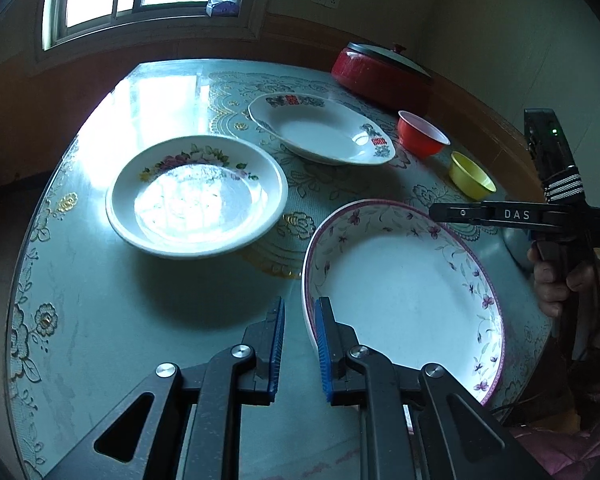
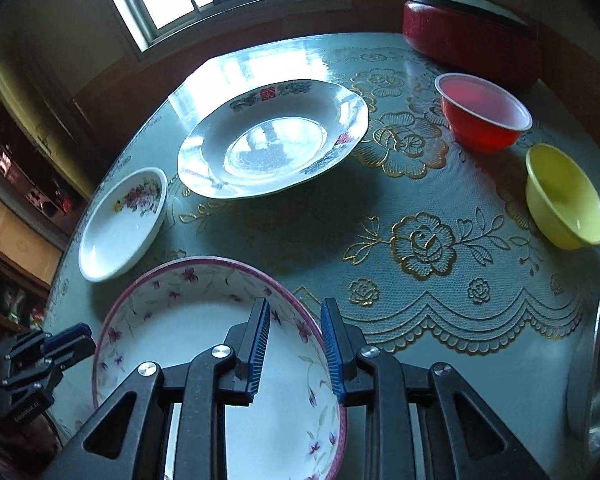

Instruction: Organize plates and bowls

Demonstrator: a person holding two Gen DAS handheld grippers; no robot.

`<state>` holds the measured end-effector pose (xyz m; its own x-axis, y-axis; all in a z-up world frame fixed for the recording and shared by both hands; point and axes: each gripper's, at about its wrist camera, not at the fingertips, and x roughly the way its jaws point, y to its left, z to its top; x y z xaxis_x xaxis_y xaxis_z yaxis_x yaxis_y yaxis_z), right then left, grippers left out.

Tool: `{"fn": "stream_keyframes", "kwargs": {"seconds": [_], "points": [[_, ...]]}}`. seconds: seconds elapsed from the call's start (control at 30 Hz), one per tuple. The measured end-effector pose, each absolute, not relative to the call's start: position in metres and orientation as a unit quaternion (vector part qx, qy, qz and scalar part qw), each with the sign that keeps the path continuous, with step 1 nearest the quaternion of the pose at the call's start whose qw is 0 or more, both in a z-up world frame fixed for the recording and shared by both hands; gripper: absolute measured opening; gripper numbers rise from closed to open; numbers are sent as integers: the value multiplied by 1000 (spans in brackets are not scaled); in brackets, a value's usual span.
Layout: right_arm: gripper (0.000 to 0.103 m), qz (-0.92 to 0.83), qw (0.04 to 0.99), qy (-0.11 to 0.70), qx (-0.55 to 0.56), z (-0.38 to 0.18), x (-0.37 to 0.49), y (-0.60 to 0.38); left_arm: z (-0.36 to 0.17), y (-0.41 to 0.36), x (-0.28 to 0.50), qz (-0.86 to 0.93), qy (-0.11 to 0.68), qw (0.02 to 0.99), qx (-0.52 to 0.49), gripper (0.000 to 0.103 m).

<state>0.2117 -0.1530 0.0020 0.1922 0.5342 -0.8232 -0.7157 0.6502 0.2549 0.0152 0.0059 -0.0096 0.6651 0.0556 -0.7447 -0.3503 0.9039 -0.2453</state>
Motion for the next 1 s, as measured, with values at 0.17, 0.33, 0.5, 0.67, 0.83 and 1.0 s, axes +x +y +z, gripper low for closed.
{"fn": "stream_keyframes", "kwargs": {"seconds": [0.17, 0.33, 0.5, 0.67, 0.83, 1.0], "points": [[26, 405, 743, 532, 23, -1, 249, -151, 8, 16, 29, 118, 376, 903, -171, 15], [26, 402, 736, 543, 49, -5, 267, -140, 14, 35, 48, 136, 380, 900, -163, 15], [26, 406, 735, 539, 58, -4, 277, -133, 9, 47, 61, 144, 386, 894, -173, 15], [26, 404, 737, 536, 69, -4, 292, -128, 5, 66, 73, 147, 392, 884, -207, 15], [26, 390, 745, 536, 82, -5, 306, -125, 11, 86, 90, 143, 388, 879, -238, 15], [26, 378, 746, 541, 87, -14, 317, -121, 13, 103, 120, 143, 392, 876, -243, 15]]}}
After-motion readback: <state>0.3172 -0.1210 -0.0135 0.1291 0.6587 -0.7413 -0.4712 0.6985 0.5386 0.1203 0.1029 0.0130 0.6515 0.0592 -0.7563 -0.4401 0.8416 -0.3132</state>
